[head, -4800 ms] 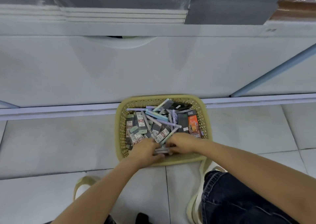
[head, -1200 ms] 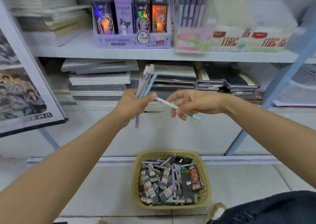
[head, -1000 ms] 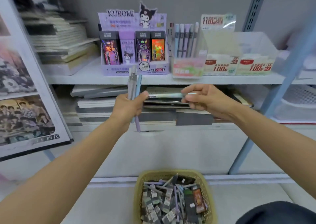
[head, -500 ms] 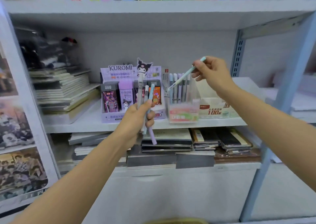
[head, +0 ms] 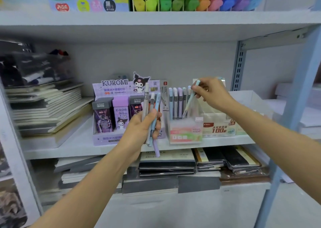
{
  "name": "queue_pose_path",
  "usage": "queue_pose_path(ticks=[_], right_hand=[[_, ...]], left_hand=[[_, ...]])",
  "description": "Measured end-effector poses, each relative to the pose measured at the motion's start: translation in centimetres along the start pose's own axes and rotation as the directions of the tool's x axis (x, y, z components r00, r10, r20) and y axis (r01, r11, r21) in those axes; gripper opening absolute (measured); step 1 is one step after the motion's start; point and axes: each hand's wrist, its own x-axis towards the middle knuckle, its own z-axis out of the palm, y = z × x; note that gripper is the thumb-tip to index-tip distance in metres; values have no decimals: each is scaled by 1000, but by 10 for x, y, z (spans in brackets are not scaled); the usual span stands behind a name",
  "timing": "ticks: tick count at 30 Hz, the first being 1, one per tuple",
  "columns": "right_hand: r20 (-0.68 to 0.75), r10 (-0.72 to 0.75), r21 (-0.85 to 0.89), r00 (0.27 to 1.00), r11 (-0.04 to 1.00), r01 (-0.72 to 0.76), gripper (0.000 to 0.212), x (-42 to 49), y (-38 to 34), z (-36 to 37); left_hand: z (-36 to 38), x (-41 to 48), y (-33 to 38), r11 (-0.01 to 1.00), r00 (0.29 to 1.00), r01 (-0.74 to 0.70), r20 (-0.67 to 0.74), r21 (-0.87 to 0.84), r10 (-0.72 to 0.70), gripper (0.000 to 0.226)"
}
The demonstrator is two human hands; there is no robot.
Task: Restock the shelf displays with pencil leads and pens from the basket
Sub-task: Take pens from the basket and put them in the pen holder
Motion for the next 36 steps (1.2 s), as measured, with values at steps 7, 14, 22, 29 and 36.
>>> queue_pose_path(ticks=[7,14,22,29,36], right_hand=[[107,-53,-112,993,992,65,21,3,4,-3],[21,-26,-39,999,999,27,21,10,-4,5],[-10,26,-56,1000,998,-26,18,23,-1,9],[-42,95,-67,995,993,-98,27,22,6,23],[-82,65,83,995,995,-58,24,6,-16,7]], left_hand=[[4,4,-3,1000,1000,17,4,22,-18,29],[7,3,-3,1000,1000,11,20,17,-11,27],[7,3,-4,1000,1000,11,26,21,-12,28],[7,3,-5,999,999,15,37,38,-17,31],[12,0,2,999,999,12,53,31,-13,30]])
